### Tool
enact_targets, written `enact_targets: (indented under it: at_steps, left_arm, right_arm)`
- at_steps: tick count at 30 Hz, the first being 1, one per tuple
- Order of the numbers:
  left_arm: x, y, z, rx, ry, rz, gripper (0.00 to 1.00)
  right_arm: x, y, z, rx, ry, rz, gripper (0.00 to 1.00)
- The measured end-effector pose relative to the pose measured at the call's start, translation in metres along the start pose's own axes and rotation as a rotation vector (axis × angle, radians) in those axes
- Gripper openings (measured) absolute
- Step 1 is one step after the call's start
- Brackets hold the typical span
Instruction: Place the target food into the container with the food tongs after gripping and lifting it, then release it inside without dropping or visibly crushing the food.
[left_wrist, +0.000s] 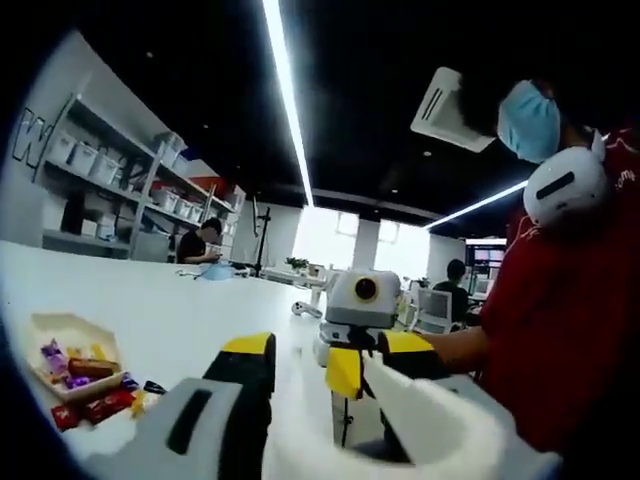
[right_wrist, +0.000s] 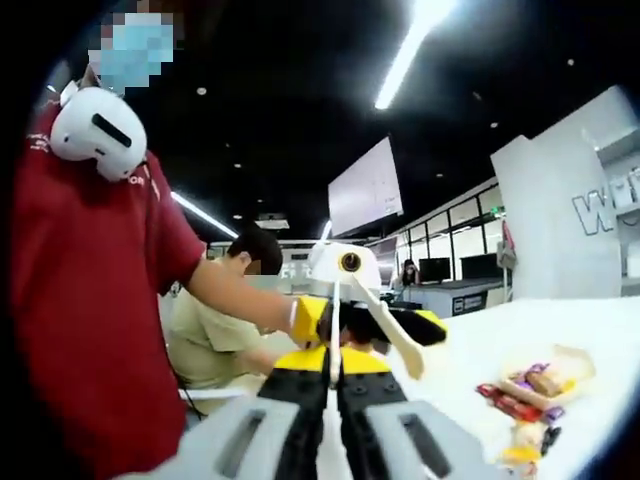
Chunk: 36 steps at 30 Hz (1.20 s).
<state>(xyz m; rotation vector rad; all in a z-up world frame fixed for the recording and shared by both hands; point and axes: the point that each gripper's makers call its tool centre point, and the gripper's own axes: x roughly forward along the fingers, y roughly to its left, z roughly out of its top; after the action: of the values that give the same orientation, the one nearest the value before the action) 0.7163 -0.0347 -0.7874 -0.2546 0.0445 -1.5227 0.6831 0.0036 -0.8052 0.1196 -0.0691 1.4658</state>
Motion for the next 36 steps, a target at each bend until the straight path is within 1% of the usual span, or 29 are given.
enact_targets:
  at_steps: [2, 3, 5, 9, 12, 13, 14, 17, 19, 21, 24, 26, 29, 31, 36]
  left_arm:
    - [0.000, -0.001, -0.001, -0.001, 0.007, -0.005, 0.39]
    - [0.001, -0.003, -0.002, 0.000, 0.016, -0.011, 0.38]
    - [0.001, -0.003, -0.001, 0.002, 0.011, -0.009, 0.38]
    - [-0.001, -0.003, -0.003, 0.006, 0.026, -0.010, 0.36]
    - [-0.001, -0.004, -0.002, 0.013, 0.020, -0.009, 0.33]
    - [-0.002, -0.004, -0.002, 0.011, 0.020, -0.012, 0.29]
    - [-0.002, -0.007, -0.001, 0.000, 0.014, -0.023, 0.30]
    - [-0.003, -0.006, -0.001, -0.016, 0.012, -0.016, 0.30]
    - [-0.003, -0.007, -0.001, -0.018, 0.006, -0.017, 0.30]
    - [-0.003, -0.009, 0.001, -0.009, -0.004, -0.017, 0.30]
    - [-0.002, -0.011, 0.003, -0.031, -0.010, -0.021, 0.30]
    - [-0.002, -0.011, 0.004, -0.026, -0.013, -0.020, 0.30]
    - [-0.002, -0.012, 0.003, -0.018, -0.002, -0.021, 0.30]
    - [-0.002, -0.012, 0.003, -0.026, -0.003, -0.024, 0.30]
    - [-0.002, -0.016, 0.004, -0.019, -0.005, -0.034, 0.28]
  right_arm:
    - [0.001, -0.001, -0.001, -0.011, 0.007, -0.007, 0.00]
    - [0.001, -0.001, 0.000, -0.007, 0.003, -0.006, 0.00]
    - [0.001, -0.002, 0.000, 0.003, 0.003, -0.009, 0.00]
    - [0.002, -0.001, -0.001, 0.020, 0.014, -0.006, 0.00]
    - [0.003, 0.000, 0.000, 0.026, 0.013, -0.003, 0.00]
    - [0.003, 0.000, 0.000, 0.027, 0.014, -0.001, 0.00]
    - [0.004, 0.002, 0.001, 0.021, 0.013, 0.007, 0.00]
    - [0.003, 0.002, 0.000, 0.028, 0.019, 0.007, 0.00]
    - [0.003, 0.003, 0.001, 0.012, 0.017, 0.012, 0.00]
    - [0.003, 0.004, 0.002, 0.015, 0.003, 0.014, 0.00]
    - [0.003, 0.005, 0.005, 0.026, -0.022, 0.015, 0.00]
    - [0.003, 0.005, 0.006, 0.029, -0.031, 0.010, 0.00]
    - [0.003, 0.004, 0.006, 0.030, -0.026, 0.010, 0.00]
    - [0.003, 0.005, 0.006, 0.037, -0.025, 0.010, 0.00]
    - [0.003, 0.006, 0.006, 0.054, -0.022, 0.012, 0.00]
